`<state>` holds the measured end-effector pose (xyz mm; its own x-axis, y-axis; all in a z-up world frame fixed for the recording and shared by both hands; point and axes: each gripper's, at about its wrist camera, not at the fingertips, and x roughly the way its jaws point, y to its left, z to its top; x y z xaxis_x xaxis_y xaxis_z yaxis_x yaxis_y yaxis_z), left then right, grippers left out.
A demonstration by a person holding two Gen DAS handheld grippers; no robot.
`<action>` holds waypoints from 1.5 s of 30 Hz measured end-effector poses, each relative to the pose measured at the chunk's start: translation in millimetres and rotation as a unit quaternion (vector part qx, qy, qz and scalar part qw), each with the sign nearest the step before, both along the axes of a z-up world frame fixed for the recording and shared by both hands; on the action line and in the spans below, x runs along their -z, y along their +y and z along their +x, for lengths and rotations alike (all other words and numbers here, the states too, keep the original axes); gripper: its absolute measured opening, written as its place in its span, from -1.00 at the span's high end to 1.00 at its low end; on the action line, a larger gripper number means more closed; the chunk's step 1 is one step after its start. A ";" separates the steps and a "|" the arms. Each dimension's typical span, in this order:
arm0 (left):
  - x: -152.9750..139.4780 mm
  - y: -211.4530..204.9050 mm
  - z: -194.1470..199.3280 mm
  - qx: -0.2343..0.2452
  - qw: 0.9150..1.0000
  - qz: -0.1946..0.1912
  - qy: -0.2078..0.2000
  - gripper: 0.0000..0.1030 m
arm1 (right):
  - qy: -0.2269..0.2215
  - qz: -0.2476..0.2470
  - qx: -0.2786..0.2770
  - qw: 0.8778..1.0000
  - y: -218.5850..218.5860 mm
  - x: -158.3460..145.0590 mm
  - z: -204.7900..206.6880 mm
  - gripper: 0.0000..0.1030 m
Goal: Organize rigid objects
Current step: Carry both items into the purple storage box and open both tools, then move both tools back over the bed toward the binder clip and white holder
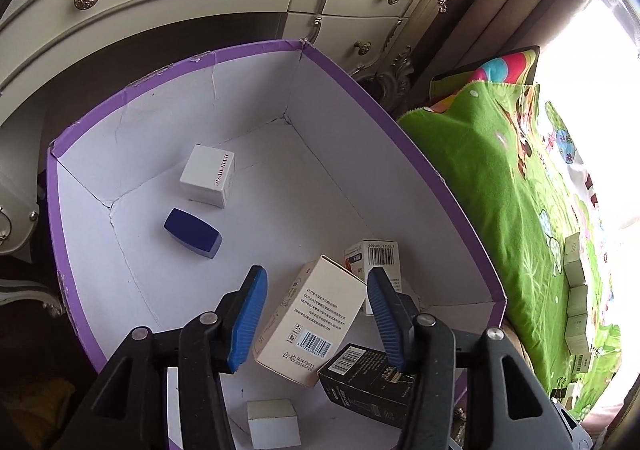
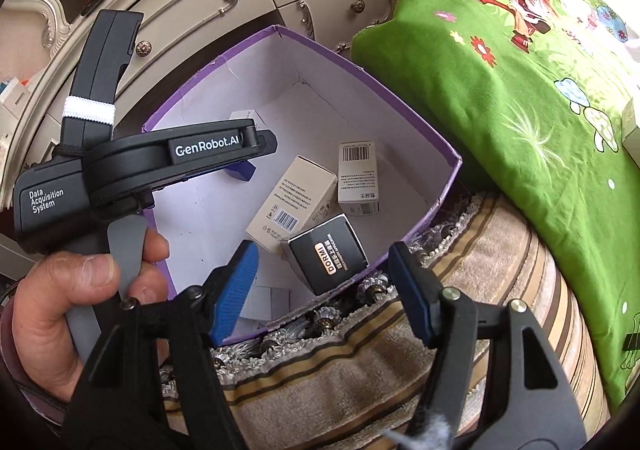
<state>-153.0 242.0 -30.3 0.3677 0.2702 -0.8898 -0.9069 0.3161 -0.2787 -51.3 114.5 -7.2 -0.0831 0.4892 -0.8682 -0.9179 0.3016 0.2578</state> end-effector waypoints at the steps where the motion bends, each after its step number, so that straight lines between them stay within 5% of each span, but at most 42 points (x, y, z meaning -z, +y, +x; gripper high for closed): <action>1: -3.4 -2.5 3.1 0.005 1.000 0.003 0.001 -0.04 | 0.004 0.003 0.004 1.000 -2.7 -1.5 2.0 -0.38; 28: -40.2 -98.7 113.9 0.157 0.985 0.065 0.020 -0.13 | -0.011 0.074 0.182 0.980 -141.2 -36.9 101.6 -0.46; 45: -39.4 -178.3 189.3 0.280 0.958 0.068 0.016 -0.13 | -0.077 0.054 0.338 0.937 -248.4 -37.5 172.3 -0.52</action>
